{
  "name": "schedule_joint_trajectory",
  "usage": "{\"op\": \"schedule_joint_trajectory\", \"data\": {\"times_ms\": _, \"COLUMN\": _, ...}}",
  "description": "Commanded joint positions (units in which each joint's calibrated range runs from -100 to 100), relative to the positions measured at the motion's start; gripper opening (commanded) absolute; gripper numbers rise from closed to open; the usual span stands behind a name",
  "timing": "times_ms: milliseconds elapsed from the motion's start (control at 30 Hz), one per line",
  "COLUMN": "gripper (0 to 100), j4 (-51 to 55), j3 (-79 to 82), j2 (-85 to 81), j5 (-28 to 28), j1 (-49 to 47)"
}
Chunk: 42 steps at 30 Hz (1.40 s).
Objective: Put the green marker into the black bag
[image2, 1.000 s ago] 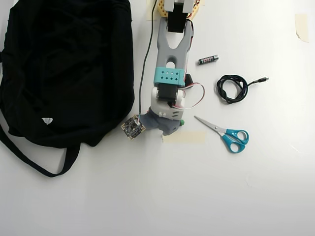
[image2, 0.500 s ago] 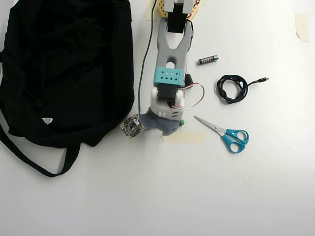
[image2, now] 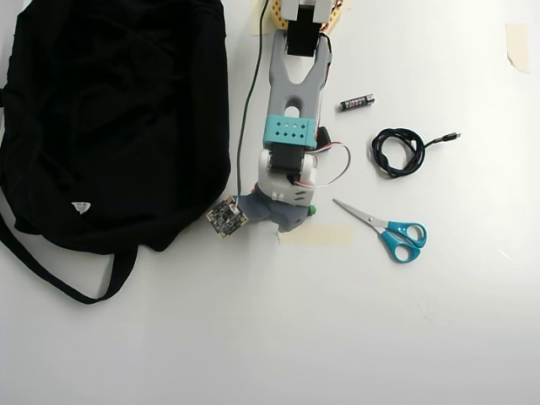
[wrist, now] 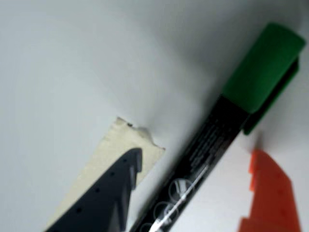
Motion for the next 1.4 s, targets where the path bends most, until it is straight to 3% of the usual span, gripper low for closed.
{"op": "schedule_joint_trajectory", "data": {"times_ms": 0, "gripper": 27, "j4": 0.9, "j3": 2.0, "j2": 2.1, "j5": -0.1, "j1": 0.2}}
{"op": "schedule_joint_trajectory", "data": {"times_ms": 1367, "gripper": 4, "j4": 0.9, "j3": 2.0, "j2": 2.0, "j5": 0.1, "j1": 0.7}}
